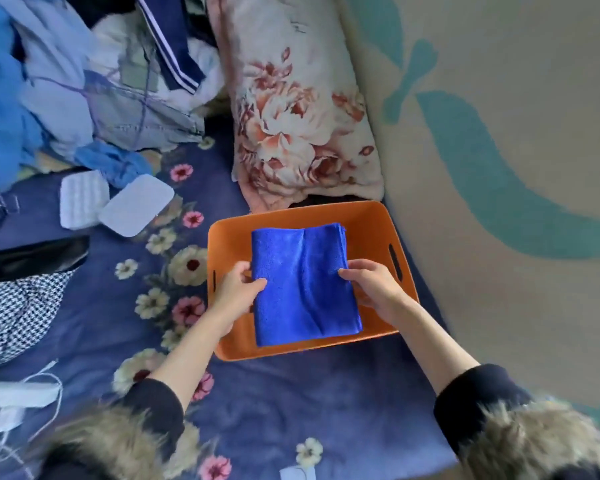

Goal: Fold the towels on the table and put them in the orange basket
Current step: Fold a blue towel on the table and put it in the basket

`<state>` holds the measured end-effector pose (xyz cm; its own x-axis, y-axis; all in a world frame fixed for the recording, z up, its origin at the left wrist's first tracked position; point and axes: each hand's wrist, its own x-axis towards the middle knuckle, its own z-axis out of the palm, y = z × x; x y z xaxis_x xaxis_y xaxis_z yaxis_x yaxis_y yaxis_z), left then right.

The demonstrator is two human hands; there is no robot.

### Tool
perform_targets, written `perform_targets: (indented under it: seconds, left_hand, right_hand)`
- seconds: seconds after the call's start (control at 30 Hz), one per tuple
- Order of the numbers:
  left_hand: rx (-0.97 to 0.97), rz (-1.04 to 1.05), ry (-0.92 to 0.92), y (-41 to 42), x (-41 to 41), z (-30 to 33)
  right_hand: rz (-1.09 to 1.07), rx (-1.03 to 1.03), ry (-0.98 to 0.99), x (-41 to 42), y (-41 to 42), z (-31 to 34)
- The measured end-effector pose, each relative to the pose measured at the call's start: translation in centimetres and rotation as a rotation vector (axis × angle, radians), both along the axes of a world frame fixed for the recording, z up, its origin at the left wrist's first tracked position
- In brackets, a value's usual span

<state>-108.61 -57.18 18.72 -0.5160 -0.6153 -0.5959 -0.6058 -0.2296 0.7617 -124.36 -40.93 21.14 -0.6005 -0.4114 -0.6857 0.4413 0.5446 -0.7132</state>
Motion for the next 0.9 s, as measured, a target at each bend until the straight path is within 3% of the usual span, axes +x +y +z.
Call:
perform_targets:
  seconds: [0.13, 0.37, 0.6, 0.8, 0.9]
  left_hand:
    - [-0.128, 0.026, -0.217, -2.0, -1.6, -6.5]
    - [-0.334, -0.108, -0.535, -2.3, -3.1, -14.5]
    - [-0.475, -0.165, -0.663, -2.6, -3.7, -17.5]
    - [-0.547, -0.14, -0.624, -2.9, -3.6, -19.0]
    - [-0.609, -0.23, -0.647, -2.9, -3.8, -19.3]
  right_hand:
    - [0.039, 0.049, -0.09, -1.8, -4.0, -7.0]
    - [0.063, 0.175, -0.263, -2.4, -6.7, -16.8]
    - [0.089, 0.203, -0.29, -2.5, -8.9, -20.7]
    - [0.105, 0.194, -0.251, -2.8, -9.2, -22.4]
    - [0.135, 0.203, -0.23, -2.6, -9.0, -22.9]
